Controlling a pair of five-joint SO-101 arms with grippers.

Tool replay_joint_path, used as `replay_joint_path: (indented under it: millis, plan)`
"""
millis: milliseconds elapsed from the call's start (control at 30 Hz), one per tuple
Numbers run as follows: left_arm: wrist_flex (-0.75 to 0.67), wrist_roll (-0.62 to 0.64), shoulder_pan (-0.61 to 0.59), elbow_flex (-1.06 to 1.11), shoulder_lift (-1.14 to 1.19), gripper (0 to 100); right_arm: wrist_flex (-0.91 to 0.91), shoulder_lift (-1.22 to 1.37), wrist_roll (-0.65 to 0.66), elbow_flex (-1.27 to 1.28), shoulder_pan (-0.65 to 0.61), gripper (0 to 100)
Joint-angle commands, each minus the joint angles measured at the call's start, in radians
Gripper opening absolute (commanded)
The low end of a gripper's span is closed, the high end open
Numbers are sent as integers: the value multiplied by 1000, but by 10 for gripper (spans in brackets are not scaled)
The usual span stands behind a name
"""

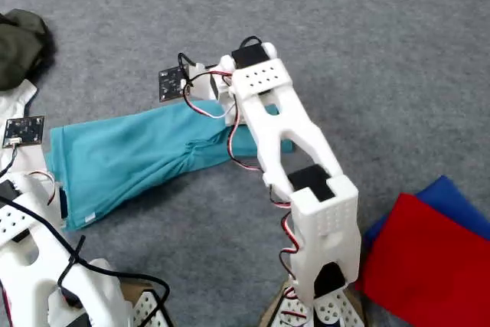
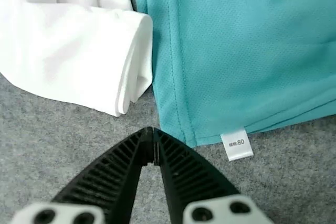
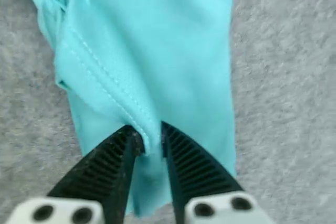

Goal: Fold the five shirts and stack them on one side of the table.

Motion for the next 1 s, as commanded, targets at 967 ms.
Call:
replay_joint_path:
  millis: [967]
  plan:
    - [-48,120,28,-14,-21,20,147,-493,-460,355,185,5]
